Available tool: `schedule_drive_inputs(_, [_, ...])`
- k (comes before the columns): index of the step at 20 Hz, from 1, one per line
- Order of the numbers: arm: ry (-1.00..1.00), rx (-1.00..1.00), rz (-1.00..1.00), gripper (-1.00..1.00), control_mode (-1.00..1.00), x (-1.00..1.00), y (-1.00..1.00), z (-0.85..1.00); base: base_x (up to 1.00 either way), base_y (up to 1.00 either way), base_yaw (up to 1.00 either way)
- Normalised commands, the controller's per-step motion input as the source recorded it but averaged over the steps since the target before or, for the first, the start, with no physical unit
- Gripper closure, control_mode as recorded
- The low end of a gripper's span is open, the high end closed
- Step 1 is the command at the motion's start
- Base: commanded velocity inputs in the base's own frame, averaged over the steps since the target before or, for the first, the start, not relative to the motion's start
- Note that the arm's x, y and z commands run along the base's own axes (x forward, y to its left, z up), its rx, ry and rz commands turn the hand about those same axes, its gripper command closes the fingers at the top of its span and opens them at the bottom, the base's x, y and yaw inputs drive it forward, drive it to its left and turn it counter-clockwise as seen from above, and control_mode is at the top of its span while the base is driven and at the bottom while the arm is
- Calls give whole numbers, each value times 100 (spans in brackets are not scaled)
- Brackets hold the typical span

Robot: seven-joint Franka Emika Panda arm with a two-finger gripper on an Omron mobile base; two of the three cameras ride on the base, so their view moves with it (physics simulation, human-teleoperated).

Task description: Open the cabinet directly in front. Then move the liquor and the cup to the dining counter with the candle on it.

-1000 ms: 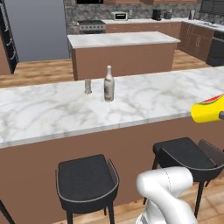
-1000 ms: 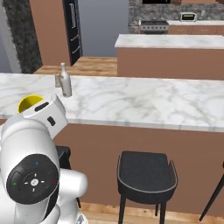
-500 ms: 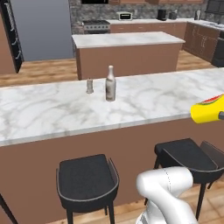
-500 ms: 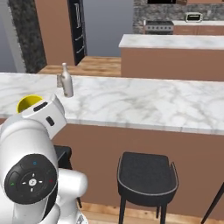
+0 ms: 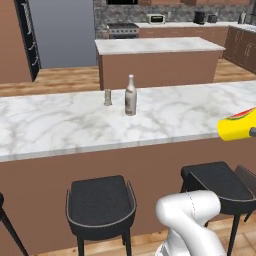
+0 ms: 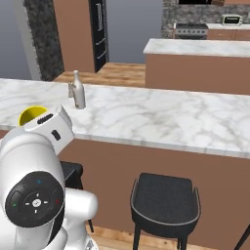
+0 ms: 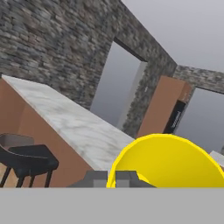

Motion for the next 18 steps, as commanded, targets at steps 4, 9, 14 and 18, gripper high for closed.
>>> schedule_drive_inputs(4, [0,0,0,100,100,0,0,0,47,1,3])
schedule_drive_inputs(9, [0,0,0,100,100,0,0,0,67,10,0])
schedule_drive_inputs(14, [0,0,0,100,-100,3,0,0,49,13,0])
schedule_drive_inputs(18, [0,0,0,100,-100,1,0,0,0,0,0])
